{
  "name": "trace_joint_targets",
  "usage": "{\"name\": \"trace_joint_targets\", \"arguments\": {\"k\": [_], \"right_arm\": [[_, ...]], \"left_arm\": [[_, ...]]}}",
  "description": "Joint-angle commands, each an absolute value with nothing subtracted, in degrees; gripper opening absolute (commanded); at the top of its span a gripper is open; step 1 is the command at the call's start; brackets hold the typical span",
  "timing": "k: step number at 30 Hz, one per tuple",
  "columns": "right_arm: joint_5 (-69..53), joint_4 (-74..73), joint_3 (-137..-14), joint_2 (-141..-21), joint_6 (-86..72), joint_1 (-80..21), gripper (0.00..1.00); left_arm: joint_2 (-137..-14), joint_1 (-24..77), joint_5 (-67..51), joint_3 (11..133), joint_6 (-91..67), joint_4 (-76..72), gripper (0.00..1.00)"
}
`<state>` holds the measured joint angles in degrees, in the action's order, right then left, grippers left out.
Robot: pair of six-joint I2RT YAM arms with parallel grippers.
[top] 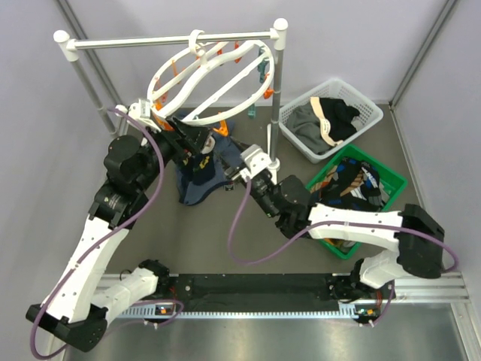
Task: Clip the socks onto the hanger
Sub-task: Clamp the sock onto the hanger.
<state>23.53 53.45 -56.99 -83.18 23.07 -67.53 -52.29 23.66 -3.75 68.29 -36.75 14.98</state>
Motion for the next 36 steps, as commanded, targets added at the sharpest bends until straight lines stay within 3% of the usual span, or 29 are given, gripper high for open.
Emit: {"name": "trace_joint_targets", "arguments": {"k": [1, 11, 15, 22, 31, 36], "right_arm": [[16.5, 45.9, -55.2, -75.5, 15.9, -63.9, 0.54], [-13.3, 34.1, -59.0, -72.3, 2.7, -51.6, 0.71], [-20.1, 32.5, -62.2, -74.8, 0.8, -49.1, 0.72], [-28.6, 30.6, -68.1, -78.7, 0.4, -48.3, 0.72], [-30.4, 30.2, -72.5, -83.7, -1.1, -48.3, 0.7], [-30.1, 30.4, -72.7, -84.6, -1.5, -48.3, 0.55]], "left_arm": [[-51.0, 23.6, -1.6, 70.3, -34.9, 13.7, 0.87], [-46.9, 23.6, -1.5, 70.3, -30.2, 15.6, 0.91], [-45.5, 23.6, -3.2, 70.3, -27.8, 17.0, 0.92], [-41.6, 23.6, -7.5, 69.7, -20.8, 19.8, 0.93], [-38.7, 23.6, -15.5, 68.4, -17.2, 19.2, 0.94], [-40.2, 23.6, -19.8, 67.9, -19.1, 18.4, 0.94]]}}
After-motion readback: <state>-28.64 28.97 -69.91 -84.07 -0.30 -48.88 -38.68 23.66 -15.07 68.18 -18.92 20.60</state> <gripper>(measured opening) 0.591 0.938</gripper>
